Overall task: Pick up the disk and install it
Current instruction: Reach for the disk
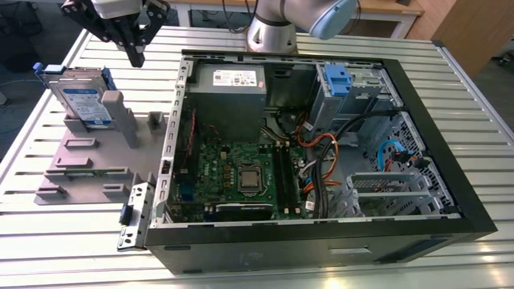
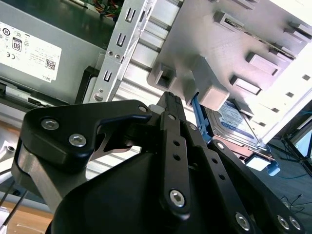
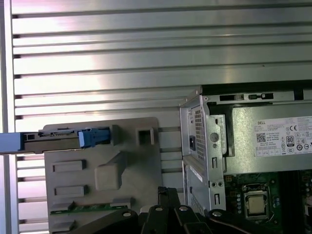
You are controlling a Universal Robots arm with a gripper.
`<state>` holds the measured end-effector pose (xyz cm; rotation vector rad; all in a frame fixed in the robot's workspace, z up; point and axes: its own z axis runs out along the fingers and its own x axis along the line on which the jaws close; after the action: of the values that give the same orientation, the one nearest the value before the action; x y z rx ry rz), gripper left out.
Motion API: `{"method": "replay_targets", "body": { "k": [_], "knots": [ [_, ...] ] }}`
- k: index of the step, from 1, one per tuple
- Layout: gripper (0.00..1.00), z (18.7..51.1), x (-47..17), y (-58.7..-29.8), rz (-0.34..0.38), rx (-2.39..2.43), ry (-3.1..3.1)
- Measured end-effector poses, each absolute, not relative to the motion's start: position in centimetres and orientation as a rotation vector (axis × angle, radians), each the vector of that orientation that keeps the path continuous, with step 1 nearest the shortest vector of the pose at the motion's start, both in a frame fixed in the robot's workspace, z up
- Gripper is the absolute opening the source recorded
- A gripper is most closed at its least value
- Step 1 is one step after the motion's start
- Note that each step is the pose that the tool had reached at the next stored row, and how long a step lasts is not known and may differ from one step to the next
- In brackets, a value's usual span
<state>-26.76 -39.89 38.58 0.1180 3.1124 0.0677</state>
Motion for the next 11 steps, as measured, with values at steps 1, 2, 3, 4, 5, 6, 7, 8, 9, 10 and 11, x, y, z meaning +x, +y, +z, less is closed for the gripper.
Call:
{"method": "replay_targets", "body": {
  "k": [1, 2, 3, 4, 5, 6, 7, 8, 9, 10, 11],
  "knots": [
    [0.10, 38.58, -26.82, -39.89, 0.068, 0.118, 3.113],
    [0.10, 38.58, -26.97, -39.89, 0.068, 0.118, 3.113],
    [0.10, 38.57, -27.04, -39.89, 0.068, 0.118, 3.112],
    [0.10, 38.57, -27.09, -39.89, 0.068, 0.118, 3.112],
    [0.10, 38.56, -27.16, -39.89, 0.068, 0.118, 3.112],
    [0.10, 38.56, -27.21, -39.90, 0.068, 0.118, 3.113],
    [0.10, 38.56, -27.27, -39.89, 0.068, 0.118, 3.112],
    [0.10, 38.56, -27.33, -39.89, 0.068, 0.118, 3.113],
    [0.10, 38.55, -27.38, -39.89, 0.068, 0.118, 3.112],
    [0.10, 38.56, -27.44, -39.89, 0.068, 0.118, 3.113],
    [0.10, 38.55, -27.51, -39.89, 0.068, 0.118, 3.113]
  ]
}}
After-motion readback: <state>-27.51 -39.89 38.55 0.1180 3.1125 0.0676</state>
